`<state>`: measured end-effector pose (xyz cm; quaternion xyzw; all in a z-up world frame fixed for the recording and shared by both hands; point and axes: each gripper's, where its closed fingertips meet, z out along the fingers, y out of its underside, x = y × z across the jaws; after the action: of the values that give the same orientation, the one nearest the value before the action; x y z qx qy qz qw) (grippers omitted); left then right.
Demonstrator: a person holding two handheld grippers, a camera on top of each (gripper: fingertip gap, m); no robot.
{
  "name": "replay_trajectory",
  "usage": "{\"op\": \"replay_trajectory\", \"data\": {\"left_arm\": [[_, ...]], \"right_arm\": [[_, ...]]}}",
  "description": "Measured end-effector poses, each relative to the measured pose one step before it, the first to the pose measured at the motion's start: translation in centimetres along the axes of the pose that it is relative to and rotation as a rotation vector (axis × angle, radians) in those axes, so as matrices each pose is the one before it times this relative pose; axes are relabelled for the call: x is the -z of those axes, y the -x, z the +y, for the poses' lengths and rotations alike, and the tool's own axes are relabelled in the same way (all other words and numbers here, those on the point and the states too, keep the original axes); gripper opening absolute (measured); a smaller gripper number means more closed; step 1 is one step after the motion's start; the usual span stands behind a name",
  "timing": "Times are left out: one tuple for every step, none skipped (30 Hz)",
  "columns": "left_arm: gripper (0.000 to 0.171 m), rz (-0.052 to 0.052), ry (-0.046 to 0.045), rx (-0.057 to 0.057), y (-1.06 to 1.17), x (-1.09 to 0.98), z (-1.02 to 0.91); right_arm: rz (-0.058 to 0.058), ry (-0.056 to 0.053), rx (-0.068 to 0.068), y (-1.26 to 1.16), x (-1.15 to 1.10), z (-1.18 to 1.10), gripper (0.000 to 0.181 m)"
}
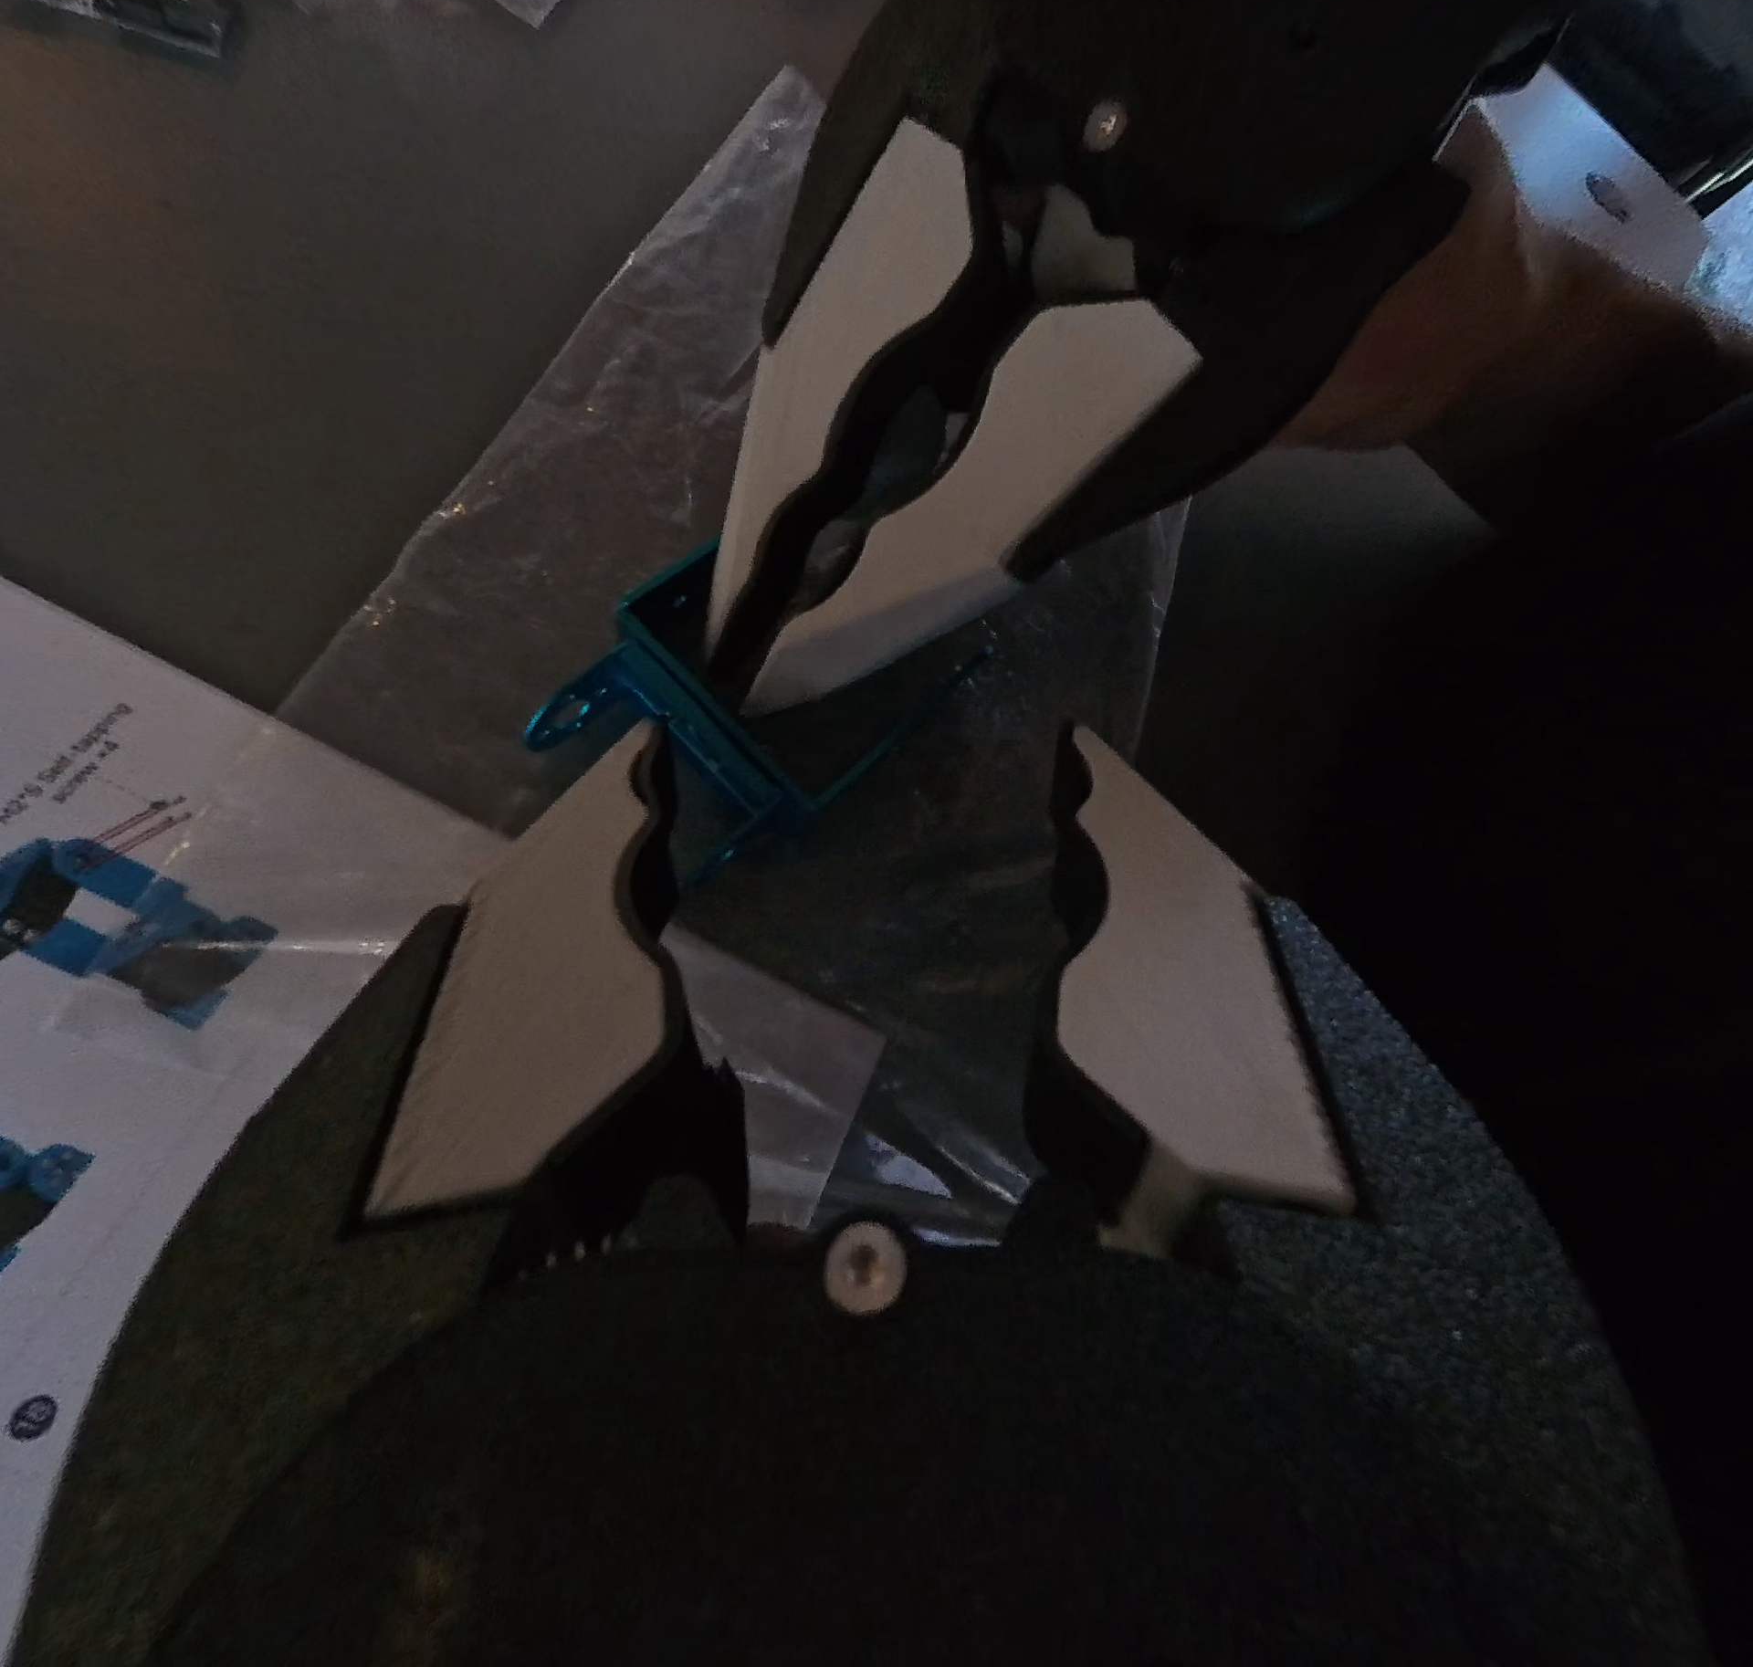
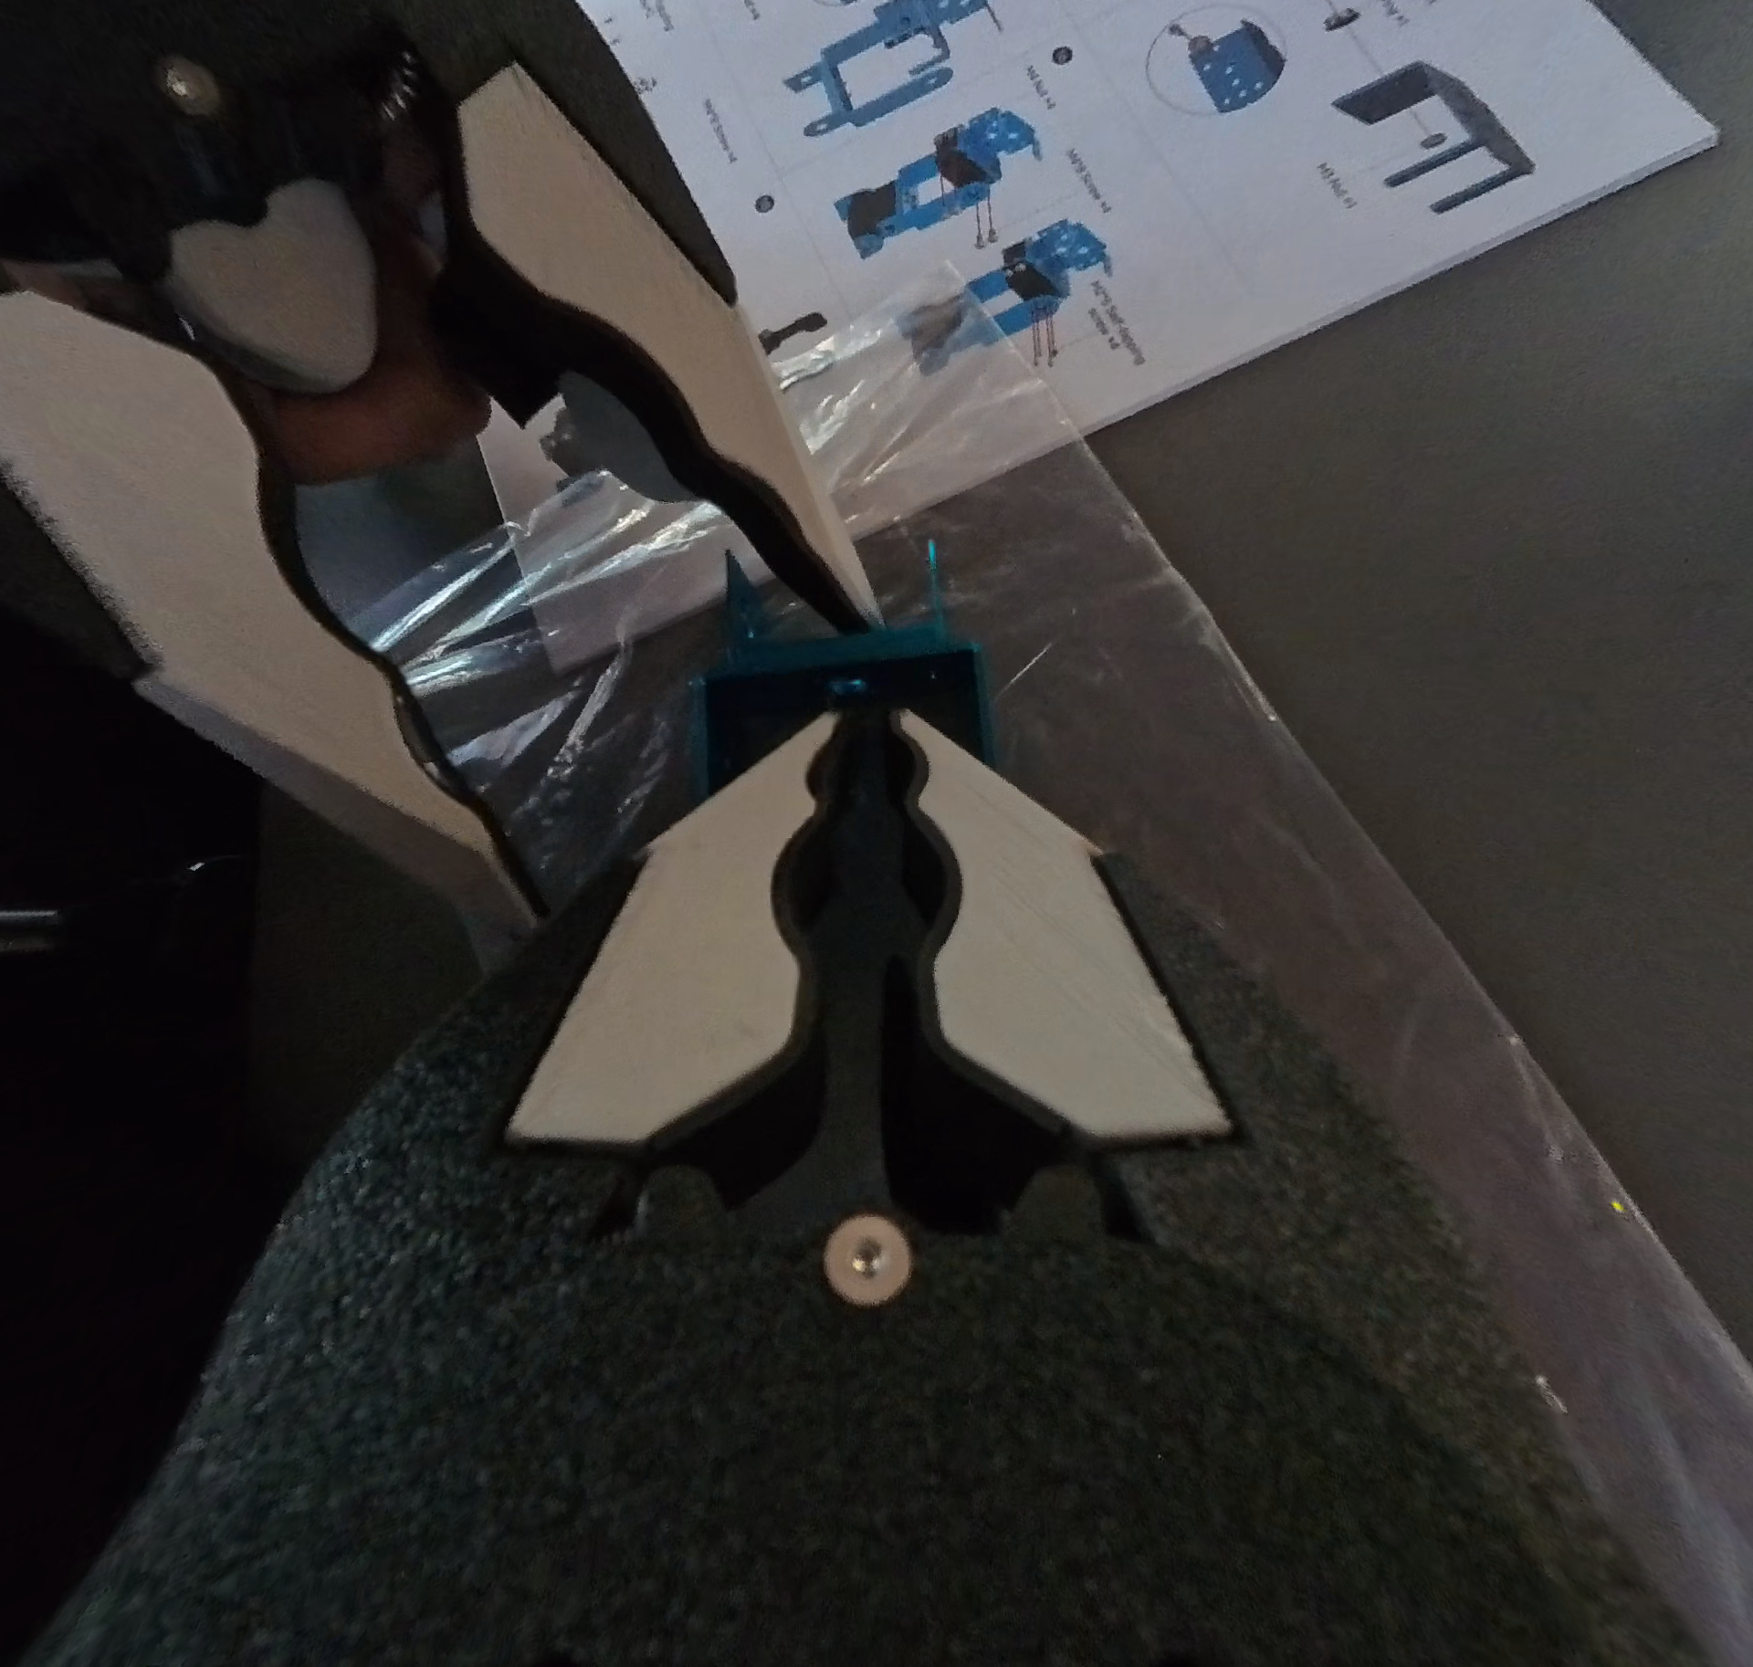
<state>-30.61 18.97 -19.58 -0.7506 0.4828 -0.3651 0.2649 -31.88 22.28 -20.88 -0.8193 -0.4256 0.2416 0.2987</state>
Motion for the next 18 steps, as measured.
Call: {"op": "replay_trajectory", "data": {"left_arm": [[0.08,0.0,0.00153,-0.0038,-0.027,-0.054,-0.022],[0.08,0.0039,0.00032,-0.0026,-0.098,-0.026,-0.034],[0.08,0.0049,-0.00096,-0.001,-0.124,0.003,-0.035],[0.08,0.0009,-0.00122,-0.0012,-0.058,0.014,-0.044],[0.08,-0.0025,0.00075,-0.002,-0.012,0.005,0.021],[0.08,-0.0036,0.00147,-0.003,0.017,0.002,0.021],[0.081,-0.0023,0.00132,-0.0022,0.011,-0.003,0.036],[0.081,-0.0014,-0.00014,-0.0011,0.014,0.002,0.019],[0.081,-0.0006,-0.00071,-0.0001,-0.007,-0.01,0.005],[0.082,-0.0007,-0.00143,0.0002,-0.005,0.007,-0.002],[0.082,-0.0022,-0.00058,-0.0008,0.027,-0.007,0.02],[0.082,-0.0021,0.00008,-0.0014,0.027,0.018,0.019],[0.082,-0.0002,-0.00031,0.0001,0.007,0.024,0.029],[0.082,0.0014,-0.0009,0.0025,-0.015,0.033,0.01],[0.082,0.0006,-0.00182,0.0043,0.003,0.031,0.019],[0.082,-0.0003,-0.00177,0.004,0.015,0.034,0.037],[0.082,-0.0005,-0.00126,0.0023,0.002,0.039,0.055],[0.082,-0.0005,-0.00077,0.0013,0.013,0.037,0.07]], "right_arm": [[0.0012,-0.0001,0.0049,0.023,-0.067,-0.053,0.008],[0.0038,-0.0017,0.0073,0.0,-0.018,-0.082,0.008],[0.0011,-0.0037,0.0076,0.044,0.001,-0.104,0.008],[0.0001,-0.0052,0.0056,0.052,-0.006,-0.112,0.009],[0.0001,-0.0031,0.004,0.039,-0.005,-0.073,0.008],[-0.0021,0.0022,0.0055,0.069,-0.046,0.012,0.01],[-0.0012,0.0003,0.0072,0.058,-0.032,-0.015,0.01],[0.002,0.0007,0.0067,0.002,-0.026,-0.009,0.01],[0.0008,0.0011,0.0047,-0.004,-0.021,-0.022,0.01],[0.0002,-0.0011,0.002,-0.006,-0.044,-0.035,0.01],[-0.0018,-0.0002,-0.0006,0.003,-0.04,-0.017,0.01],[-0.0036,0.0008,-0.0004,0.028,-0.026,-0.01,0.011],[-0.0027,0.0013,0.0017,0.045,-0.001,0.011,0.011],[0.0033,0.0022,0.0003,-0.03,0.051,0.04,0.011],[-0.0003,0.0044,0.0025,0.035,0.062,0.085,0.011],[-0.0043,0.0071,0.006,0.096,0.076,0.135,0.012],[-0.0032,0.0104,0.0062,0.048,0.055,0.204,0.011],[-0.0053,0.0133,0.0049,0.031,0.015,0.232,0.012]]}}
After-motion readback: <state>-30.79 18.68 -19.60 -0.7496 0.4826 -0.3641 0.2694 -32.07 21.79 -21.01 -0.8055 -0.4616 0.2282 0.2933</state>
